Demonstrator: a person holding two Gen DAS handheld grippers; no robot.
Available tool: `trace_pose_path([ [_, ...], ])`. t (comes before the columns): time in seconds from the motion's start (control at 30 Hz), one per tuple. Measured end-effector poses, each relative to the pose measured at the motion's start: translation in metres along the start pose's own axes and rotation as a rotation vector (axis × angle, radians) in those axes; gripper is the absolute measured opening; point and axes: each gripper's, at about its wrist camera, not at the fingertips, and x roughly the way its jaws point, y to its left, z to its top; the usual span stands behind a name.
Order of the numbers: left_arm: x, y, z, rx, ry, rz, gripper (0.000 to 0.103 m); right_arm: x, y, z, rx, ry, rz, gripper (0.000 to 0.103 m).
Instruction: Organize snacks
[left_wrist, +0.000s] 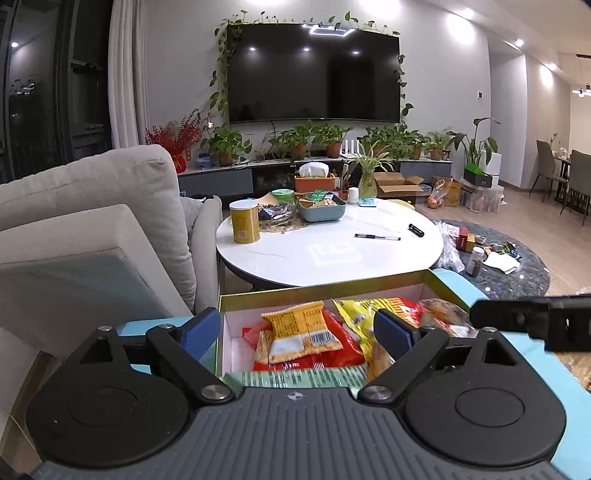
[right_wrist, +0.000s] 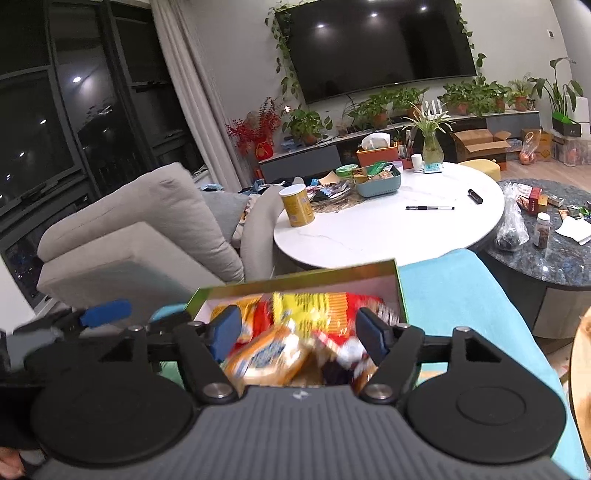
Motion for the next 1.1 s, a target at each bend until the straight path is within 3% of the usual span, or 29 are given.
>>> trace_pose_path([
  [0.43,-0.088,-0.013,-0.013,0.008,-0.073,-0.001,0.102,-0.071,0.026,-0.030,-0.005,-0.038,-0.008,0.078],
  [0.73,-0.139,-0.018,-0.028,-0.049,-0.121,0.011,0.102,-0.106,0.041,-0.044,-0.044,-0.062,-0.027,0.078],
  [1.1,-0.170,-0.022,-0.053,-0.064,-0.115,-0.012,0.103,-0.130,0.050,-0.067,-0.060,-0.096,-0.045,0.078],
])
